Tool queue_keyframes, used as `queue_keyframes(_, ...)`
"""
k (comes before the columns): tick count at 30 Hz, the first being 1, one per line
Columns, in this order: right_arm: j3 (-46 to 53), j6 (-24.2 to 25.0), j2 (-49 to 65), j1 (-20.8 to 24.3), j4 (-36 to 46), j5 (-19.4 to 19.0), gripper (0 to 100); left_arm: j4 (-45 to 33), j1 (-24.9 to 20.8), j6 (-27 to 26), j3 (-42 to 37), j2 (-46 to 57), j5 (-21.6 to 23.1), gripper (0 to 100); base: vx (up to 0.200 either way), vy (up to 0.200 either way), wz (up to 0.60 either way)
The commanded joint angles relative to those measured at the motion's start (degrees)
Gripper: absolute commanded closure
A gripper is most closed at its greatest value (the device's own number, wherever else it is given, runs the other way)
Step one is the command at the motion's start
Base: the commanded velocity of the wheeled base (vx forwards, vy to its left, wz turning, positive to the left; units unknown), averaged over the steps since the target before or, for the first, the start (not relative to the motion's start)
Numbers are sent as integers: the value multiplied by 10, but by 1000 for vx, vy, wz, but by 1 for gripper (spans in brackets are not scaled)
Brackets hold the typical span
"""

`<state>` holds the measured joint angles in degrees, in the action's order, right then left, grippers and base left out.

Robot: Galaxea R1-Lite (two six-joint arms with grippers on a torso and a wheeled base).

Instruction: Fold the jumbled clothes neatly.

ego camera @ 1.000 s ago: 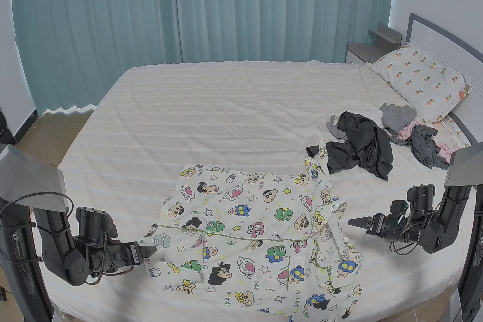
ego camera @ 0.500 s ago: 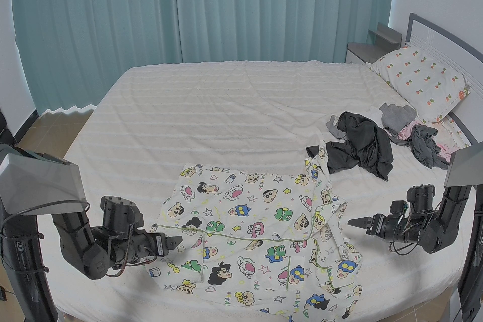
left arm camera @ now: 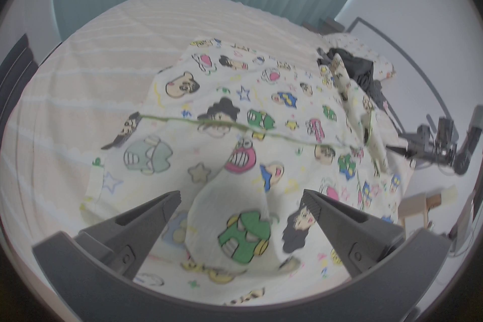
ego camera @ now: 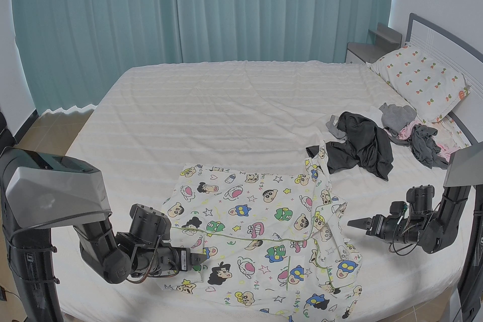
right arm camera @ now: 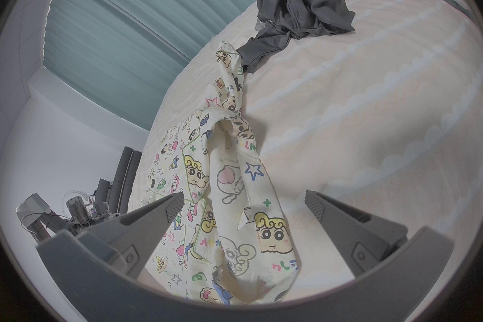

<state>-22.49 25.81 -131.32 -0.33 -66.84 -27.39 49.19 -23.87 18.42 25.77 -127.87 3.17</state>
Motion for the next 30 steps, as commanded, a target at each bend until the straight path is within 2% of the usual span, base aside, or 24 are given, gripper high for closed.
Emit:
queue_keyframes(1, 1, -1, -3, 1, 0, 0, 0, -32, 33, -64, -56, 9, 6, 0, 0, 0, 0)
queue_keyframes(6, 3, -1, -3, 1, 0, 0, 0, -35, 65, -94, -112, 46, 17, 0, 0, 0, 0)
queue_keyframes(9, 3, -1, -3, 1, 0, 0, 0, -34, 111, -177, -152, 53, 21, 0, 0, 0, 0)
queue_keyframes(11, 3, -1, -3, 1, 0, 0, 0, -34, 114, -181, -153, 53, 21, 0, 0, 0, 0)
queue_keyframes(12, 3, -2, -3, 1, 0, 0, 0, -35, 147, -225, -172, 52, 16, 0, 0, 0, 0)
queue_keyframes(13, 3, -2, -3, 1, 0, 0, 0, -35, 153, -227, -177, 51, 16, 0, 0, 0, 0)
queue_keyframes(20, 4, -2, -3, 1, 0, 0, 0, -30, 175, -230, -195, 50, 16, 0, 0, 0, 0)
queue_keyframes(24, 4, -2, -3, 1, 0, 0, 0, -30, 185, -208, -189, 96, 61, 0, 0, 0, 0)
queue_keyframes(27, 3, -4, -5, 1, -1, 0, 0, -34, 186, -159, -179, 143, 117, 0, 0, 0, 0)
queue_keyframes(29, 3, -4, -5, 1, -1, 0, 0, -34, 184, -136, -173, 156, 129, 0, 0, 0, 0)
queue_keyframes(30, 3, -4, -5, 1, -1, 0, 0, -33, 179, -105, -163, 167, 142, 0, 0, 0, 0)
